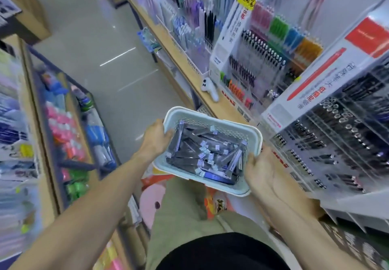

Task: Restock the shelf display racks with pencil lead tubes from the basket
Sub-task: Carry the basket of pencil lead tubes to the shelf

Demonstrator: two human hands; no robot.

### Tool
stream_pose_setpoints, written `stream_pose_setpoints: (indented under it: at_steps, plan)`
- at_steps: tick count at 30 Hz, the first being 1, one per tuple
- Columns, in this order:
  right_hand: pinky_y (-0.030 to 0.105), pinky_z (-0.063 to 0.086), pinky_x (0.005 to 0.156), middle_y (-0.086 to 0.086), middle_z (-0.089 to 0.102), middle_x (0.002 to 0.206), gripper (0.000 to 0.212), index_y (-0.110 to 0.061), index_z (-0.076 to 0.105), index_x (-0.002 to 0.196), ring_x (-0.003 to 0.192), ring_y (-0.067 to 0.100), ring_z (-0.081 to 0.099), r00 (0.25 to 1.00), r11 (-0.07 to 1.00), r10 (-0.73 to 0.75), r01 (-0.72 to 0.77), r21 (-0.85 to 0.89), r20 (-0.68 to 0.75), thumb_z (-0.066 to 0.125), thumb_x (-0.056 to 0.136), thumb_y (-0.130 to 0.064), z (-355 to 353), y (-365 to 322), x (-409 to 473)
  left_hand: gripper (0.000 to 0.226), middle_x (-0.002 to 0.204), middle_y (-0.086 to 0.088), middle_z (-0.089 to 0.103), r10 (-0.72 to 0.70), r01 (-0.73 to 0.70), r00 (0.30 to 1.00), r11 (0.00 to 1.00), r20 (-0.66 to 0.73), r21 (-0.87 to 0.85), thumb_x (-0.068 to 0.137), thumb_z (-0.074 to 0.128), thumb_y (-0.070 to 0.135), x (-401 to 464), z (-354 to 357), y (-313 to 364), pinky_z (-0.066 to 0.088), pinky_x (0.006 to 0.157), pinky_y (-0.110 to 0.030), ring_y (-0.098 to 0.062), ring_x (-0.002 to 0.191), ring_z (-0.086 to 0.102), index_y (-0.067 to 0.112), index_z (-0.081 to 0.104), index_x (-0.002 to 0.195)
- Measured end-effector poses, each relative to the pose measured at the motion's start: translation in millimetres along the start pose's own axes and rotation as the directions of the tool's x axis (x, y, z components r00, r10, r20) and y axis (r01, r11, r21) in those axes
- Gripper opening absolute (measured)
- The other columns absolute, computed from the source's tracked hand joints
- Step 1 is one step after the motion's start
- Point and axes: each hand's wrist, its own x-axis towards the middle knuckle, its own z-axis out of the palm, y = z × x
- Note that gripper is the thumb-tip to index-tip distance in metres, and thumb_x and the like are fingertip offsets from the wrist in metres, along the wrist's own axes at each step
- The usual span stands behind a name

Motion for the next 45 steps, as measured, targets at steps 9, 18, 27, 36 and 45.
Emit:
stream_pose_setpoints:
  at_steps: [9, 18, 27, 36, 45]
  plan:
    - [0.035, 0.04, 0.074, 0.002, 0.046, 0.107, 0.018, -0.009, 0.046, 0.119, 0.09, 0.021, 0.05, 0.974, 0.978, 0.171, -0.149, 0.15, -0.151, 0.049, 0.102, -0.008, 49, 2, -6, 0.034, 0.115, -0.028, 0.064, 0.082, -0.114, 0.973, 0.984, 0.217, 0.14, 0.101, 0.056, 0.021, 88, 34, -5, 0.042, 0.077, -0.039, -0.046, 0.103, 0.061, -0.003, 0.045, 0.121]
    - [0.045, 0.048, 0.077, 0.011, 0.053, 0.106, 0.019, -0.004, 0.047, 0.116, 0.092, 0.029, 0.053, 0.778, 0.842, 0.537, -0.469, 0.269, -0.325, 0.048, 0.098, -0.005, 129, -15, -45, 0.025, 0.102, -0.02, 0.064, 0.391, -0.521, 0.782, 0.837, 0.484, 0.165, 0.102, 0.055, 0.025, 182, 33, -5, 0.04, 0.07, -0.037, -0.044, 0.096, 0.064, 0.011, 0.035, 0.104]
    - [0.039, 0.044, 0.069, 0.019, 0.059, 0.101, 0.015, 0.001, 0.049, 0.11, 0.088, 0.038, 0.059, 0.636, 0.685, 0.728, -0.685, 0.248, -0.255, 0.052, 0.098, -0.007, 226, 81, -57, 0.028, 0.107, -0.021, 0.06, 0.302, -0.582, 0.656, 0.786, 0.692, 0.208, 0.102, 0.053, 0.02, 202, 155, -49, 0.048, 0.082, -0.042, -0.041, 0.099, 0.061, 0.002, 0.039, 0.117]
    - [0.046, 0.051, 0.075, 0.024, 0.058, 0.108, 0.02, -0.001, 0.039, 0.117, 0.091, 0.04, 0.061, 0.589, 0.606, 0.796, -0.774, 0.184, -0.14, 0.048, 0.101, -0.008, 366, 258, -20, 0.022, 0.11, -0.013, 0.067, 0.174, -0.539, 0.665, 0.786, 0.726, 0.304, 0.1, 0.053, 0.019, 252, 370, -138, 0.047, 0.079, -0.034, -0.032, 0.096, 0.061, 0.003, 0.055, 0.116]
    - [0.036, 0.038, 0.077, 0.032, 0.051, 0.125, 0.033, 0.006, 0.038, 0.129, 0.11, 0.046, 0.055, 0.562, 0.57, 0.821, -0.811, 0.132, -0.097, 0.046, 0.097, 0.0, 475, 395, 47, 0.031, 0.128, -0.024, 0.058, 0.177, -0.486, 0.693, 0.83, 0.699, 0.272, 0.098, 0.05, 0.007, 318, 537, -199, 0.045, 0.093, -0.04, -0.041, 0.119, 0.057, -0.001, 0.041, 0.127]
